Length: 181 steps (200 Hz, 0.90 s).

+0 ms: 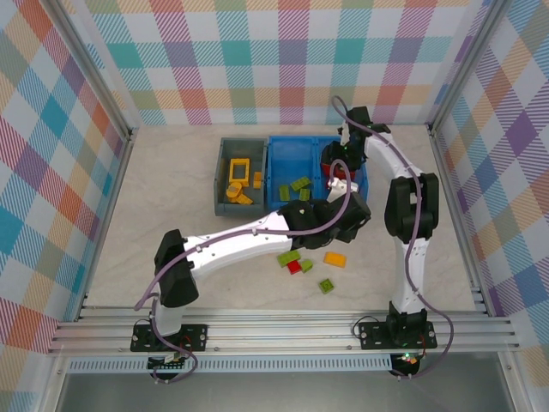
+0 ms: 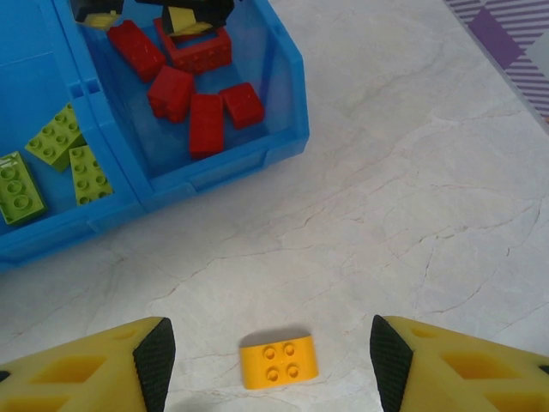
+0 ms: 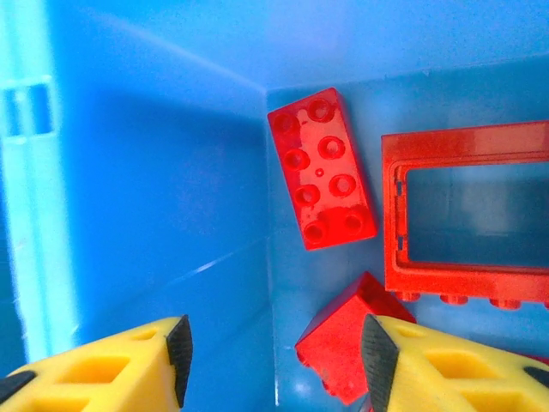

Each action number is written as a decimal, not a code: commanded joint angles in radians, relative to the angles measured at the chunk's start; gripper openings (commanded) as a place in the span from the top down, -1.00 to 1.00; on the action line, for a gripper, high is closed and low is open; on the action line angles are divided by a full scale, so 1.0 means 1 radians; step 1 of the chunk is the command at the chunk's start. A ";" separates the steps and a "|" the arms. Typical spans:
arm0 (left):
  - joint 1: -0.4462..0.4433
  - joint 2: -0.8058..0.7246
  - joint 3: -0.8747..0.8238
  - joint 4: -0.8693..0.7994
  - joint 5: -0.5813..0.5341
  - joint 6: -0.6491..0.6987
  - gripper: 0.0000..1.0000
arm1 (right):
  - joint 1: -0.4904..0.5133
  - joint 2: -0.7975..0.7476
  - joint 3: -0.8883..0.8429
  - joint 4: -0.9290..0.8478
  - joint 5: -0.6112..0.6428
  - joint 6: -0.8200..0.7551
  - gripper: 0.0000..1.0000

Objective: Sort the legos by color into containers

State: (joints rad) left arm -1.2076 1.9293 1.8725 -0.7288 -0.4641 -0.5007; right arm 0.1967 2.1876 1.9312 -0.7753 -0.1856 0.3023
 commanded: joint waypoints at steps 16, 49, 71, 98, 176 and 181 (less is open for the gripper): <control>-0.020 -0.089 -0.089 -0.045 -0.008 -0.042 -0.28 | 0.010 -0.249 -0.048 -0.008 -0.006 -0.008 -0.10; -0.005 -0.075 -0.133 -0.088 0.086 -0.170 -0.35 | 0.022 -0.517 -0.233 -0.007 0.085 0.060 -0.10; 0.005 -0.026 -0.143 -0.048 0.212 -0.332 -0.36 | 0.050 -0.764 -0.409 -0.011 0.153 0.089 -0.14; 0.015 0.067 -0.110 -0.020 0.291 -0.584 -0.36 | 0.059 -1.056 -0.559 -0.058 0.134 0.103 -0.22; 0.036 0.245 -0.007 -0.115 0.293 -1.222 -0.30 | 0.059 -1.407 -0.604 -0.306 0.024 0.089 -0.29; 0.039 0.246 -0.009 -0.119 0.285 -1.254 -0.30 | 0.060 -1.414 -0.604 -0.315 0.023 0.090 -0.29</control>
State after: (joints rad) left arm -1.1759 2.1887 1.8050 -0.7914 -0.1341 -1.4963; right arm 0.2569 0.8017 1.3460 -1.0039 -0.1268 0.3820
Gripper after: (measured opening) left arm 0.653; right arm 0.646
